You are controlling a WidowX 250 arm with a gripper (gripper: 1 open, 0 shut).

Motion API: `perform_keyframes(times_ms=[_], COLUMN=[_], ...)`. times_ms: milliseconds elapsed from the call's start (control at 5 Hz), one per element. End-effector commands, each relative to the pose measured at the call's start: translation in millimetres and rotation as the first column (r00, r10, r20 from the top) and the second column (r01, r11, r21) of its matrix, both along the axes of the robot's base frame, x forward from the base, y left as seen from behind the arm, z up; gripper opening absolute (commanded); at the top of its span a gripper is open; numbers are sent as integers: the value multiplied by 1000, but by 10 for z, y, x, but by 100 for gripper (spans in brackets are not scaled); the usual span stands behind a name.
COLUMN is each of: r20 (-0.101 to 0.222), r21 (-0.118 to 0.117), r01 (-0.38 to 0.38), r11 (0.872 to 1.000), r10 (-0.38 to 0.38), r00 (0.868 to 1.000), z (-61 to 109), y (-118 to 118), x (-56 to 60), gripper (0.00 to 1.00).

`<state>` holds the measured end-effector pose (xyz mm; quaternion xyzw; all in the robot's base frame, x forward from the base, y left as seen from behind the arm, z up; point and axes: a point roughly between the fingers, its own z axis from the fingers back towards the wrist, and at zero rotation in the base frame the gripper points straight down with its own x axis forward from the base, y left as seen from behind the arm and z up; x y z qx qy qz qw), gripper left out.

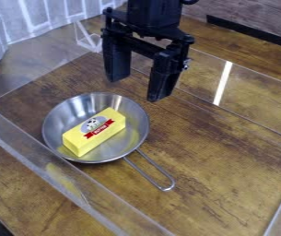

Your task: Remove the yellow object from inside the silver pan and put it on the table

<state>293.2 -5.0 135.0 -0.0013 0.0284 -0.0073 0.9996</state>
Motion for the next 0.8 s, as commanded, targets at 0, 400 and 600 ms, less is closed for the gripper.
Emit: perform_keyframes(times_ms=[0, 400, 600], r20=[-10, -19, -21], r21=[4, 21, 38], r01=[29, 130, 244], r11=[1000, 991, 969], r10=[-29, -130, -243], r00=[1000, 991, 970], z=[-70, -261, -374], y=[7, 65, 138], x=[-19, -64, -79], gripper=[100, 100, 100])
